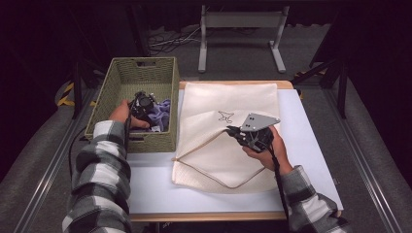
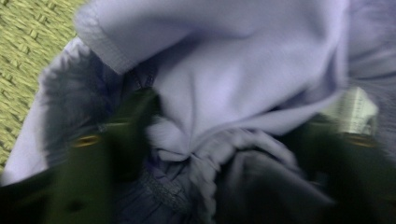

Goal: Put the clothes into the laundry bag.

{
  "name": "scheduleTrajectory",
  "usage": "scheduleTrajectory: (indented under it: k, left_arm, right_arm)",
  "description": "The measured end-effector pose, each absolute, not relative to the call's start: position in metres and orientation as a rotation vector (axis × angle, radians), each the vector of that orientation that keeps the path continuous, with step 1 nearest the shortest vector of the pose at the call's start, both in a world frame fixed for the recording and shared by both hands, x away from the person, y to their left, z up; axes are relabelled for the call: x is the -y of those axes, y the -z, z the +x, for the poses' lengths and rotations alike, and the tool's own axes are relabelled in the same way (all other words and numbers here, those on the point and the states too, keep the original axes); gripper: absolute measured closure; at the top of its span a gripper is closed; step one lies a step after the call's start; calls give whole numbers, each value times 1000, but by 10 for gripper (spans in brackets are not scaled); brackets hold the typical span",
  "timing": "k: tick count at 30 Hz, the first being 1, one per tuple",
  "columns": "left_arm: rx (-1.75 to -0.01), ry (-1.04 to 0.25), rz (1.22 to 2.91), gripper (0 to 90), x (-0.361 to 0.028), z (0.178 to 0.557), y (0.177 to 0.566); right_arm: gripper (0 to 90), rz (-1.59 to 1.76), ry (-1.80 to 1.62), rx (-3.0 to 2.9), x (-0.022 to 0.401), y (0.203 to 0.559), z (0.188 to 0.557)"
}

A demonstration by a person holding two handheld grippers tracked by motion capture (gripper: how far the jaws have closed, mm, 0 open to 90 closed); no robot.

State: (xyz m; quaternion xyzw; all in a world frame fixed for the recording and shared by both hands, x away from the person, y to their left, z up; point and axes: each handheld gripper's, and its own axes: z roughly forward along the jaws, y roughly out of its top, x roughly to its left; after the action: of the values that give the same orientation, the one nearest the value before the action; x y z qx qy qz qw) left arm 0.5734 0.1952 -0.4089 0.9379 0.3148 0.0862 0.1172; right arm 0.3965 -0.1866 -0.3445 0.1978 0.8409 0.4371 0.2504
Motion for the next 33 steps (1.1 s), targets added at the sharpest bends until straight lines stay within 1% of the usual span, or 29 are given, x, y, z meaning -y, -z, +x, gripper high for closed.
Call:
scheduleTrajectory:
  k: [2,3,4,6,8,13,15,16,20,21,25,29,33]
  left_arm:
    - [-913,-271,2756,651,-196,573,407]
    - [-911,-310,2771,651,-196,573,406]
    - [-927,-333,2774,716,-196,573,406]
    - [-921,-353,2781,746,-196,572,404]
    - [-925,-467,2753,754,-196,570,398]
    - [-927,-623,2628,764,-204,560,379]
    - [-924,-630,2601,764,-205,558,375]
    - [-909,-652,2533,764,-207,551,365]
    - [-887,-640,2421,764,-210,537,353]
    - [-887,-640,2421,764,-210,537,353]
    - [-873,-651,2323,765,-211,520,345]
    - [-879,-674,2284,765,-214,512,342]
    - [-859,-697,2190,768,-220,500,329]
  right_arm:
    - [869,539,-1188,-2294,187,345,397]
    - [869,539,-1188,-2294,187,345,397]
    - [869,540,-1190,-2297,187,345,397]
    - [869,538,-1189,-2299,186,345,397]
    - [870,537,-1186,-2298,185,346,396]
    - [871,548,-1189,-2286,187,345,397]
    - [872,551,-1190,-2284,187,345,397]
    - [872,555,-1191,-2281,188,346,398]
    - [874,569,-1204,-2270,190,345,399]
    - [874,569,-1204,-2270,190,345,399]
    - [875,565,-1198,-2260,191,345,401]
    - [874,566,-1198,-2267,192,347,403]
    - [874,579,-1209,-2262,195,347,405]
